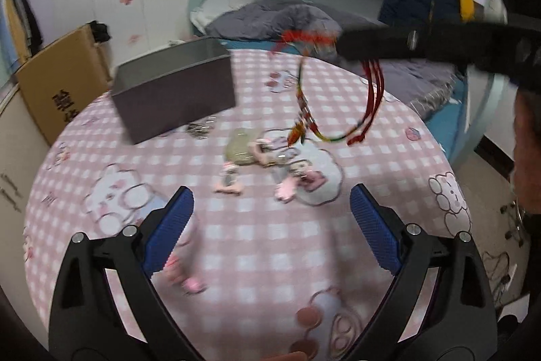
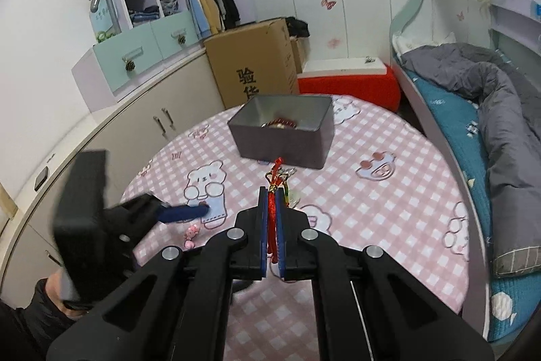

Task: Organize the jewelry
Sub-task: 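Lift the pink charm with the left gripper while the right grasps the red-string pendant, then carry the pink charm and red-string pendant over the grey tin with both grippers, then release the pink charm and red pendant into the tin with both grippers, then withdraw both tools from the tin and move the left tool toward the pink charms, then grasp a pink charm with the left gripper while the right grasps a small silver charm, then carry both charms over the grey tin and open both grippers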

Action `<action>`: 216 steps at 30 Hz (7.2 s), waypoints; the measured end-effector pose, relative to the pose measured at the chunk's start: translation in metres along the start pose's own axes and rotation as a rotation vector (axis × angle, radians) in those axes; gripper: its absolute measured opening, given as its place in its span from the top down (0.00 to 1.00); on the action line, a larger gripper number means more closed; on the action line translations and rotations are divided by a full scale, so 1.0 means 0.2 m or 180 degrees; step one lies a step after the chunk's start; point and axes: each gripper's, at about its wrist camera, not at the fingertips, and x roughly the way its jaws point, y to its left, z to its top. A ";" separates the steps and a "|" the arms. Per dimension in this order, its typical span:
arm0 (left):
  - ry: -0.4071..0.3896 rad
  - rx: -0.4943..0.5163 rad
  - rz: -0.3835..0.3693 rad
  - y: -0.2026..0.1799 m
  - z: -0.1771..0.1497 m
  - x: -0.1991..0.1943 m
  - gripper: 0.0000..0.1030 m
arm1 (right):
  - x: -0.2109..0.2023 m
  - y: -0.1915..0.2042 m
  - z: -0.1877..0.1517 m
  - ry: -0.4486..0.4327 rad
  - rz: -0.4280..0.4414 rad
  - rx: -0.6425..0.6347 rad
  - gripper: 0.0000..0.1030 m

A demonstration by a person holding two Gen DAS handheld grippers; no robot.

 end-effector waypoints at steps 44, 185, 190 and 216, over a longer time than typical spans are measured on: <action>-0.0546 -0.0706 0.0207 0.67 0.59 -0.40 0.85 | -0.01 0.12 0.68 -0.0461 0.0200 -0.0307 0.97; -0.0001 -0.1196 0.0167 0.42 -0.31 -0.18 0.85 | 0.26 0.07 -0.21 0.0460 -0.0119 -0.0241 0.91; -0.0155 -0.1145 0.0174 0.43 -0.23 -0.28 0.86 | 0.14 0.07 -0.08 0.0240 -0.0007 -0.0214 0.91; -0.0473 -0.0959 0.0263 0.74 0.70 -0.23 0.85 | 0.34 0.01 0.76 -0.0047 0.0101 -0.0067 0.91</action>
